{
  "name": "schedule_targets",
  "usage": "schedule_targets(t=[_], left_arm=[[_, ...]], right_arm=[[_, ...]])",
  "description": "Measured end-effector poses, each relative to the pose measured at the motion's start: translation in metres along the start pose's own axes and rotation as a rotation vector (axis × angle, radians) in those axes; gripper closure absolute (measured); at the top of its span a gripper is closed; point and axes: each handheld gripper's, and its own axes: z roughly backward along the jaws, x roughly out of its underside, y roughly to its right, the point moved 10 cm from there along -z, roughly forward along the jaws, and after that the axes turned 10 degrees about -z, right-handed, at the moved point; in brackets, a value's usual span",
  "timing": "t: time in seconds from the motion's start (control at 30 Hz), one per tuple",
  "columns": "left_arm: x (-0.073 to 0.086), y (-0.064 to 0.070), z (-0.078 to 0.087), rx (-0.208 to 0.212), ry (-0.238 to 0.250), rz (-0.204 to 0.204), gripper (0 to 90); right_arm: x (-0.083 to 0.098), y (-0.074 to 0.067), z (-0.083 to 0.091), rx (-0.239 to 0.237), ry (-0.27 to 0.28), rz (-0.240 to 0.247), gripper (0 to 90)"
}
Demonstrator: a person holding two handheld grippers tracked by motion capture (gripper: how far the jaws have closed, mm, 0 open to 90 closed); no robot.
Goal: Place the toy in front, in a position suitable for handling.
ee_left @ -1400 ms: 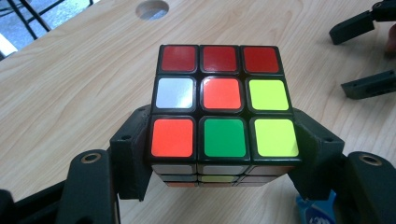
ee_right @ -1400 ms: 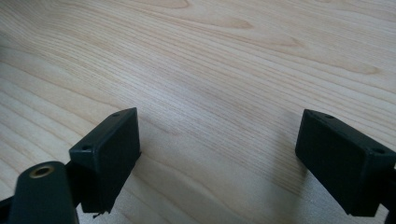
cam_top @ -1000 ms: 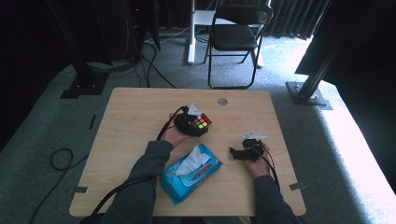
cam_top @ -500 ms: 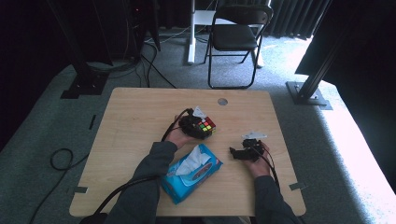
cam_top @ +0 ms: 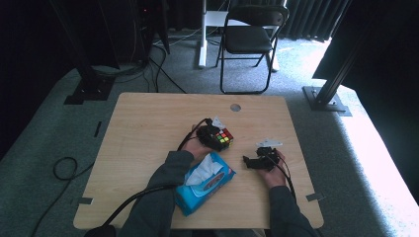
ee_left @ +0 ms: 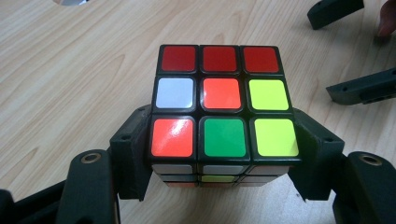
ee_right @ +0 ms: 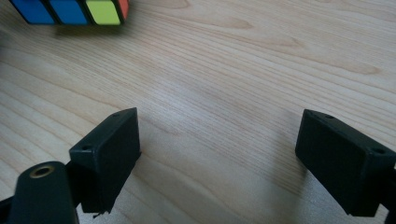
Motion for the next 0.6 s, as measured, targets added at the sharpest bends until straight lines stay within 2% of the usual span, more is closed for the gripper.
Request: schedule_targets(t=[0.2,0.37,0.6], left_arm=[[0.004,-0.002,-0.005,0.000,-0.004,0.013,34.1],[0.010,-0.003,-0.007,0.022,-0.008,0.044,34.1],[0.012,-0.002,-0.007,0.015,-0.023,0.037,34.0]], right_arm=[[0.000,0.000,0.000,0.000,0.000,0.000,13.6],[0.000,0.000,0.000,0.000,0.000,0.001,13.6],[0.000,0.000,0.000,0.000,0.001,0.001,13.6]])
